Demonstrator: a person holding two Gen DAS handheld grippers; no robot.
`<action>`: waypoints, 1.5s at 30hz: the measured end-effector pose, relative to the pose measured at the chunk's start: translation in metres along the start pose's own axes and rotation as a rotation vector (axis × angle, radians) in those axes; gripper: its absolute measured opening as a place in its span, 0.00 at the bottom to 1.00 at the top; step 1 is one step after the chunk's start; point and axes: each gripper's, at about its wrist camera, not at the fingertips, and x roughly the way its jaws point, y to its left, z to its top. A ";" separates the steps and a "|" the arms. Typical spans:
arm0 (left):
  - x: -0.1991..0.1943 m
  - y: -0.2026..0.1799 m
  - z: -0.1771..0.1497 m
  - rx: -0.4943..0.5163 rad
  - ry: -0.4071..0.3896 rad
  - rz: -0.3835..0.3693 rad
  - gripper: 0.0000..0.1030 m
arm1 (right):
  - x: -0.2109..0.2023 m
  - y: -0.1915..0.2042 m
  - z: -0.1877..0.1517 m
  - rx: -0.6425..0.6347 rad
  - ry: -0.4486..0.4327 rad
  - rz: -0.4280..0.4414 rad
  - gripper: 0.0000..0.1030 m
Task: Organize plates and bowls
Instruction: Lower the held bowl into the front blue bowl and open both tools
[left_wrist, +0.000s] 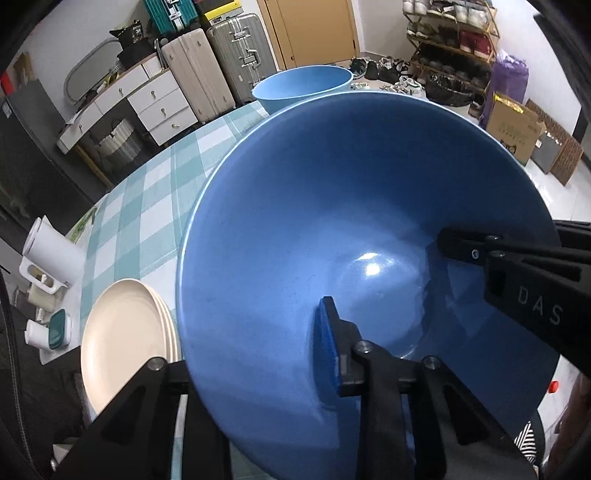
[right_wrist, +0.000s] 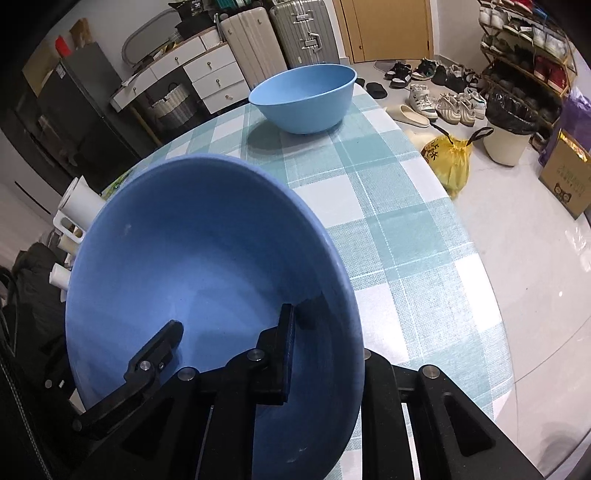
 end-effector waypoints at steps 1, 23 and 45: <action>0.000 -0.001 0.000 0.003 0.000 0.003 0.27 | 0.000 0.000 -0.001 -0.003 -0.008 -0.001 0.14; 0.008 0.008 -0.009 -0.006 0.058 0.009 0.28 | 0.007 -0.003 0.000 -0.007 -0.040 0.020 0.14; 0.013 0.014 -0.022 -0.083 0.033 -0.089 0.28 | -0.018 -0.012 0.008 -0.020 -0.100 -0.004 0.14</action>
